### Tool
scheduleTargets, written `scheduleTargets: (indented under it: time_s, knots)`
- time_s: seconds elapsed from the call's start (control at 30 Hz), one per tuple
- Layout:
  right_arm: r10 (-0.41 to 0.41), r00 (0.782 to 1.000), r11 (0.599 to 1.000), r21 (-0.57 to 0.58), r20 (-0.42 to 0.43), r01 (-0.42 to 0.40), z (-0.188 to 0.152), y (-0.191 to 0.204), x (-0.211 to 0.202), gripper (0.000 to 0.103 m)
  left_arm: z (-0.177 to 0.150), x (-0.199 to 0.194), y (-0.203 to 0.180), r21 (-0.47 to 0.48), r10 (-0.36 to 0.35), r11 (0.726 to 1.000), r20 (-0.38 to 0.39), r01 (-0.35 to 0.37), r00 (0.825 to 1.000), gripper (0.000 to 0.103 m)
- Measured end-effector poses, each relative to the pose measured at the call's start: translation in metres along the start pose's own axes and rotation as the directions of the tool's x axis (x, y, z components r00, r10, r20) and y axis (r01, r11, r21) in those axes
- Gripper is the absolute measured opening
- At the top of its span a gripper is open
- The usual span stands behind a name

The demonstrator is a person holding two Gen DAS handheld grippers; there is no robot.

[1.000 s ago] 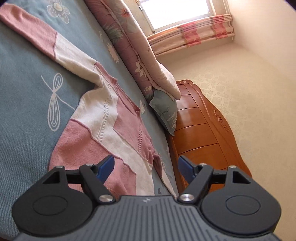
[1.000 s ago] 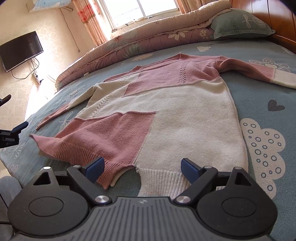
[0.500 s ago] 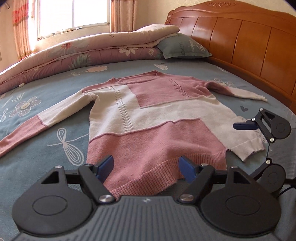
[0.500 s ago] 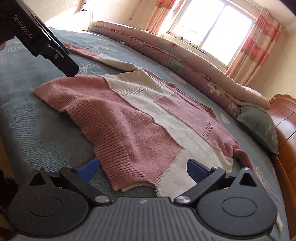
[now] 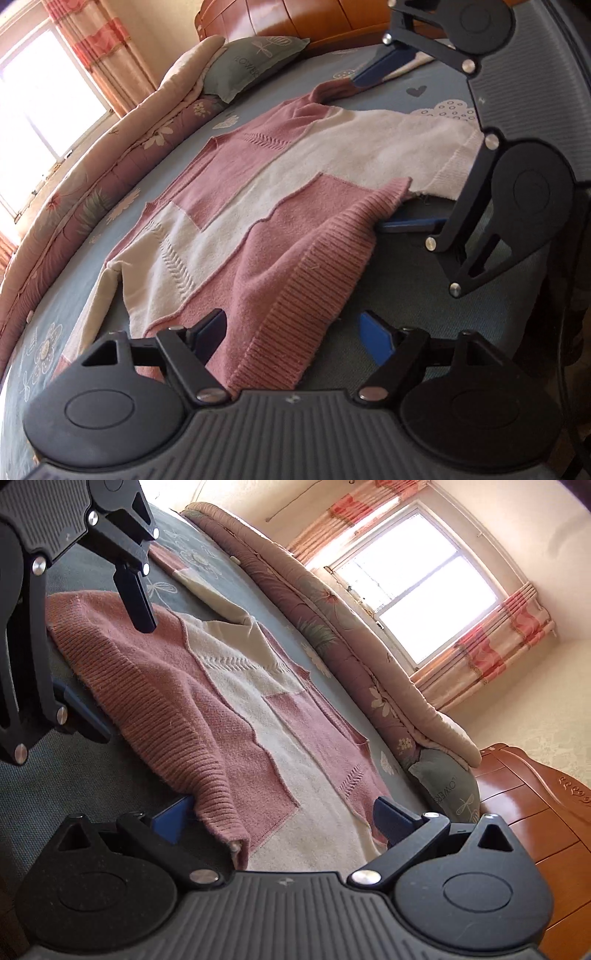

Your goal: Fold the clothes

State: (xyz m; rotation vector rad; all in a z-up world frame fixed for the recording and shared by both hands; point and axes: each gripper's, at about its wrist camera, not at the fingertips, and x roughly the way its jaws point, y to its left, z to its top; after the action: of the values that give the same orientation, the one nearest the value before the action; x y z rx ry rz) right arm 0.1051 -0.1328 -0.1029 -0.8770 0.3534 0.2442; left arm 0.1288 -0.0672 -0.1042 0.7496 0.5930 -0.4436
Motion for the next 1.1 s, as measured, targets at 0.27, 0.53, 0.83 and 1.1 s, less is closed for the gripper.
scheduleTargets:
  time_s: [0.27, 0.53, 0.83, 1.1]
  knots:
    - [0.076, 0.997, 0.997, 0.024, 0.027, -0.077, -0.004, -0.015, -0.01, 0.103, 0.011, 0.017, 0.015, -0.035, 0.088, 0.996, 0.037, -0.087, 0.995, 0.079]
    - [0.084, 0.996, 0.994, -0.064, 0.001, -0.084, -0.006, 0.021, 0.018, 0.103, 0.011, 0.004, 0.039, -0.165, 0.039, 0.986, 0.087, -0.024, 0.995, 0.079]
    - [-0.067, 0.998, 0.997, -0.036, -0.023, 0.066, -0.016, 0.011, 0.031, 0.103, -0.017, 0.015, 0.016, -0.029, 0.064, 0.998, 0.023, -0.063, 0.998, 0.08]
    - [-0.045, 0.998, 0.998, -0.042, -0.035, 0.043, -0.017, 0.013, 0.039, 0.103, 0.004, 0.036, -0.016, 0.207, 0.228, 0.948, 0.085, -0.241, 0.97, 0.086]
